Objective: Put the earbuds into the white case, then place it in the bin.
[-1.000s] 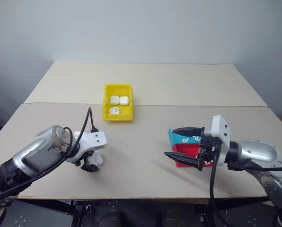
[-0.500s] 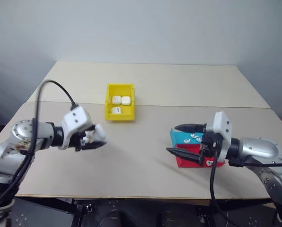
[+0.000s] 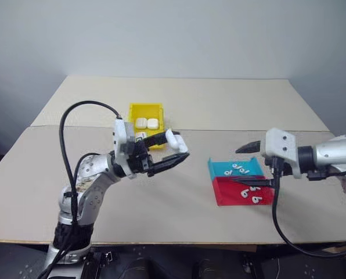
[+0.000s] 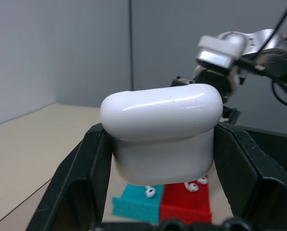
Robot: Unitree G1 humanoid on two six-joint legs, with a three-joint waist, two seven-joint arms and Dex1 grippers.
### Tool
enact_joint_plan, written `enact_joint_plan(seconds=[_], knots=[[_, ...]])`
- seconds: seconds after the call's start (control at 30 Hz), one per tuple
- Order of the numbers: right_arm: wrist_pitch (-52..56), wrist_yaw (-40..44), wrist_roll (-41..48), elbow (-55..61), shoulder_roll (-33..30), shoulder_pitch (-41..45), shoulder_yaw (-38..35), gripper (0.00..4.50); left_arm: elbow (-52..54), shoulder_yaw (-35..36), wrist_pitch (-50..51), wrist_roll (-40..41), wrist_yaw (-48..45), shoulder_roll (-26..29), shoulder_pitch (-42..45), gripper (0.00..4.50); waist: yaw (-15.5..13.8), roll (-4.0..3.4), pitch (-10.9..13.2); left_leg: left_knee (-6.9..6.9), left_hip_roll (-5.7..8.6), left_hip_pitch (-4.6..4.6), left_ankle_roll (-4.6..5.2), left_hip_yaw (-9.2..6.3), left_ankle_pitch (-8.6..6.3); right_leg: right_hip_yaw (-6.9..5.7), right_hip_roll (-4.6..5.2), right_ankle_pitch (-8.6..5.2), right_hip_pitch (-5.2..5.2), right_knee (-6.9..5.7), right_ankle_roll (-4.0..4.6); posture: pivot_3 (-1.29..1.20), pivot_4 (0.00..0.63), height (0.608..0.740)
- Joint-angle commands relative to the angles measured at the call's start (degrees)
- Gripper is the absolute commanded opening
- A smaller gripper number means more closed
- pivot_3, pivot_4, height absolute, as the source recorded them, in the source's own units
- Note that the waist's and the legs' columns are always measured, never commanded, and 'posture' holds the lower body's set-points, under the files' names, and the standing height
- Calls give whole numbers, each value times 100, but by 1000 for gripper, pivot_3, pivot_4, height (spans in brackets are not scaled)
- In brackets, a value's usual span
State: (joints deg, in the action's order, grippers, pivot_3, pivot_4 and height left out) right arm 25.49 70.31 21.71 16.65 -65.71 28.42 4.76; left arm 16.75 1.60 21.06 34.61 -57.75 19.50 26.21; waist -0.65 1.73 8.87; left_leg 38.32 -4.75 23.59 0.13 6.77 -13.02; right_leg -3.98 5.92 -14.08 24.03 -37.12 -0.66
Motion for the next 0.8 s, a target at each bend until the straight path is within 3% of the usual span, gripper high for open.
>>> enact_joint_plan(seconds=[0.03, 0.23, 0.33, 0.43, 0.63, 0.8], knots=[[-423, 722, -445, -254, -193, 390, 396, 4500, -78, -161, -482, 156, -453, -106, 182, 2824, 23, 0, 0, 0, -4, -1, 0, -1, 0, 0, -5, 0, -1, 1, 0, 0, 150, 740], [-887, 1349, -1255, -926, 5, 965, 1137, 4500, -185, -292, -588, 392, -1103, 4, 149, 2824, 23, -1, 0, -2, -5, -1, -3, 1, 2, 3, -6, 0, 2, 1, 0, 0, 150, 740], [-1088, 1554, -1569, -1235, 208, 1217, 1413, 3912, -338, -296, -664, 401, -1401, 113, 153, 2824, 23, -1, -1, -1, -6, -1, -4, 1, 2, 3, -7, 0, 3, 1, 0, 0, 150, 740], [-1176, 1581, -1835, -1492, 438, 1420, 1561, 2908, -458, -311, -767, 364, -1494, 133, 176, 2824, 13, -1, -1, 0, -7, 1, -5, 2, 3, 2, -7, 0, 3, 1, 0, 0, 150, 740], [-1079, 1593, -1923, -1565, 699, 1484, 1486, 2908, -465, -332, -768, 181, -1266, 173, 140, 2824, -11, -1, -1, 3, -6, 10, -11, 2, 6, 0, -6, 0, 8, 2, 0, 0, 150, 740], [-965, 1605, -1737, -1249, 608, 1246, 1273, 2908, -747, -912, -816, -1320, -1314, 1358, 42, 2824, 1, -3, -1, 6, -7, 9, -7, 1, 4, -3, -7, 0, 8, 0, 0, 0, 150, 740]])
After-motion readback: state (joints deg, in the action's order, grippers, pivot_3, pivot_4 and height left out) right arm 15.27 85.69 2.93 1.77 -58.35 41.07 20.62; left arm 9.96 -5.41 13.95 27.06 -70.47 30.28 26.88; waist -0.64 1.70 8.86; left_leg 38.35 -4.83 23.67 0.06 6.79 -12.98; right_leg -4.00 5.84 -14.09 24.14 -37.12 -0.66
